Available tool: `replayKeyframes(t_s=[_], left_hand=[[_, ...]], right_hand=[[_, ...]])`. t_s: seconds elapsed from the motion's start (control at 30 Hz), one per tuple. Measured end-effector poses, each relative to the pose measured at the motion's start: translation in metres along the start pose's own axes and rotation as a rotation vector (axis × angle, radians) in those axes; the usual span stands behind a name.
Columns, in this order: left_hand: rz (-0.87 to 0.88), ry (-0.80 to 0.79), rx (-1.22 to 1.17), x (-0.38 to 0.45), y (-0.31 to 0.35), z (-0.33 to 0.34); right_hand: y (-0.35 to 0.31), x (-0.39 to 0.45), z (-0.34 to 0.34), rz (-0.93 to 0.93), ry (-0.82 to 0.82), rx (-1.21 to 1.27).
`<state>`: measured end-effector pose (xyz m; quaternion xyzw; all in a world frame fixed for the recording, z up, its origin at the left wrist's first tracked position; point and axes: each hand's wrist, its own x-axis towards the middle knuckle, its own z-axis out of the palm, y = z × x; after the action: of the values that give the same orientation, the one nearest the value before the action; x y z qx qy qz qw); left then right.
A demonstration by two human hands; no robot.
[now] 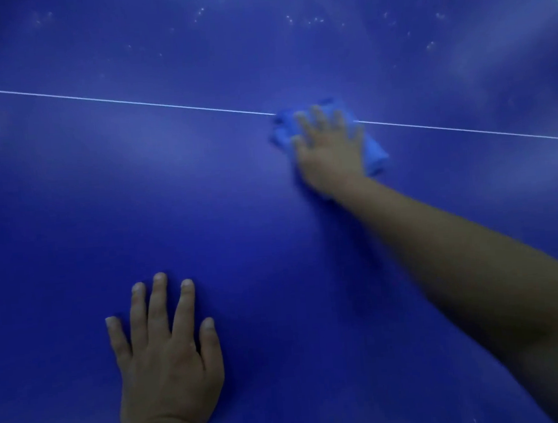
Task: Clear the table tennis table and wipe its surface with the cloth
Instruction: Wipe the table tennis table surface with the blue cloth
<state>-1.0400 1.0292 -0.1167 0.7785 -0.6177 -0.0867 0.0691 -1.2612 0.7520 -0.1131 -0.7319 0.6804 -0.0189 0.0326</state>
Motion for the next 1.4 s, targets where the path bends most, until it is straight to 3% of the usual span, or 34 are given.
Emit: replayKeyframes(t_s=[0.1,0.2,0.27,0.37,0.43,0.5,0.57,0.67,0.73,0.77,0.83,0.9,0.97,1.03,1.17,1.23,1.3,1.4], left_hand=[[-0.005,-0.007,-0.01,0.0,0.001,-0.001],[-0.001,-0.011,-0.009,0.0,0.002,-0.001],[-0.003,-0.005,-0.021,0.001,0.001,-0.002],[-0.008,-0.003,-0.025,0.003,0.003,-0.003],[-0.017,0.001,-0.018,0.003,0.004,-0.003],[-0.021,-0.004,0.003,0.003,0.003,-0.002],[-0.019,-0.007,0.008,0.004,0.003,-0.001],[-0.03,-0.027,0.009,0.003,0.003,-0.002],[-0.024,-0.034,0.003,0.003,0.002,-0.002],[-0.024,-0.031,-0.004,0.003,0.002,-0.002],[-0.026,-0.026,-0.008,0.003,0.001,-0.002],[-0.026,-0.021,-0.011,0.004,0.001,0.001],[-0.026,-0.012,0.007,0.003,0.0,0.004],[-0.036,-0.006,0.005,0.003,0.001,0.004],[-0.04,0.009,0.011,0.002,0.002,0.005],[-0.028,-0.004,0.029,0.002,0.001,0.005],[-0.028,-0.01,0.016,0.002,-0.002,0.006],[-0.028,-0.007,0.005,0.002,-0.004,0.007]], right_hand=[[0.11,-0.003,-0.019,0.381,-0.022,0.015],[0.131,-0.01,-0.022,0.613,-0.029,0.105],[0.094,-0.013,-0.014,0.507,0.03,0.09],[0.006,-0.036,0.0,0.06,0.052,0.024],[-0.031,-0.059,0.005,-0.254,-0.049,0.036],[-0.014,-0.057,-0.001,-0.373,-0.117,0.045],[0.041,-0.035,-0.005,-0.23,-0.047,-0.031],[0.138,-0.004,-0.016,0.294,-0.015,-0.009],[0.161,-0.001,-0.022,0.561,-0.028,0.097],[0.154,-0.004,-0.019,0.587,-0.027,0.109],[0.114,-0.021,-0.008,0.399,0.014,0.069],[0.061,-0.057,0.003,0.021,0.028,0.021],[0.04,-0.087,0.003,-0.298,-0.091,0.012],[0.071,-0.076,-0.006,-0.297,-0.101,-0.023],[0.176,-0.022,-0.02,0.3,-0.045,0.004],[0.187,-0.018,-0.022,0.398,-0.053,0.064],[0.167,-0.039,-0.017,0.234,-0.064,0.015],[0.133,-0.132,-0.014,-0.397,-0.079,-0.043]])
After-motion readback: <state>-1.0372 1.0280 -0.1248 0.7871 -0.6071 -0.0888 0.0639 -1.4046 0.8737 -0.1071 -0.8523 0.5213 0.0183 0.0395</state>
